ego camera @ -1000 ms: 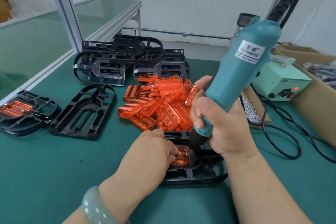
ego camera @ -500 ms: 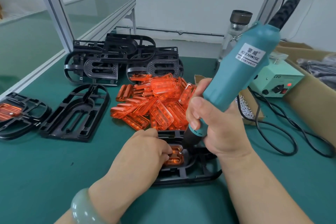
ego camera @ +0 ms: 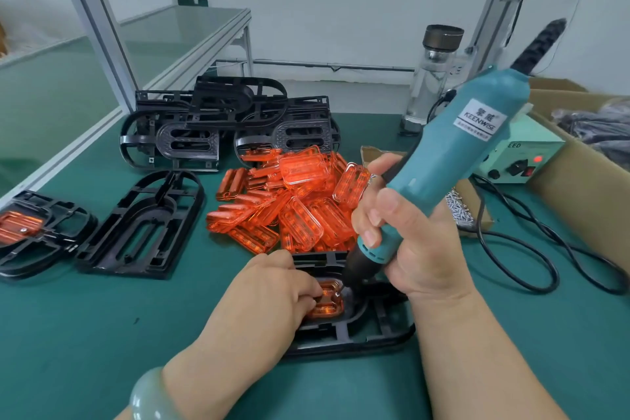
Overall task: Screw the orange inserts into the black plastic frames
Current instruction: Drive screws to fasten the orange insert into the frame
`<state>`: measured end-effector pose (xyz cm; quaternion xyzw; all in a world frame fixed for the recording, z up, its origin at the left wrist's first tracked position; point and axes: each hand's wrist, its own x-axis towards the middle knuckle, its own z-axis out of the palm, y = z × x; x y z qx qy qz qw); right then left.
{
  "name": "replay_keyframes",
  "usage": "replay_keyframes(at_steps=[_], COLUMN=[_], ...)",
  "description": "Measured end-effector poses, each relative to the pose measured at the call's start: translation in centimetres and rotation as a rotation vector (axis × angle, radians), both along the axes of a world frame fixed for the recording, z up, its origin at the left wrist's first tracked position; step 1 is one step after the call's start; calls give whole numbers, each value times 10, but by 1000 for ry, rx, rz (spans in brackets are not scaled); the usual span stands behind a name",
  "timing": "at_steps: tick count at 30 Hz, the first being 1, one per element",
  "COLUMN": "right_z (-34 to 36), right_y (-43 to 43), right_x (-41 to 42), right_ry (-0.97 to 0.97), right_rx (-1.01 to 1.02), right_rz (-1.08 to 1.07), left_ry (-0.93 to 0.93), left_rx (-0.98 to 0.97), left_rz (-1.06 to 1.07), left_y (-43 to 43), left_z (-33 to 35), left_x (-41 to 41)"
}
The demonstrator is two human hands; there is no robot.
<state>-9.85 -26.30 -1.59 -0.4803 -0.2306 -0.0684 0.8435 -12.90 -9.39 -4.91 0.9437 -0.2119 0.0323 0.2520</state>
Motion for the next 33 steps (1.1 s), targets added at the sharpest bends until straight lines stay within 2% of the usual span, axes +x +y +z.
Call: replay_keyframes(at_steps=[13, 17, 25, 29, 33], right_z=[0, 12, 7, 4, 3], right_y=[-3, -3, -21, -35, -47], right_x=[-7, -5, 1, 1, 3], right_ry=[-76, -148, 92, 138, 140], right_rx=[1, 95, 288, 405, 491], right_rz=[-22, 50, -205, -262, -268], left_ry=[19, 23, 27, 106, 86], left_rx=[22, 60, 75, 85, 107], left_rz=[-2, -10, -38, -36, -16], left_y=[-6, -6, -2, 1, -9], left_z=[-1, -1, -1, 10, 35], left_x=[2, 4, 4, 10, 24])
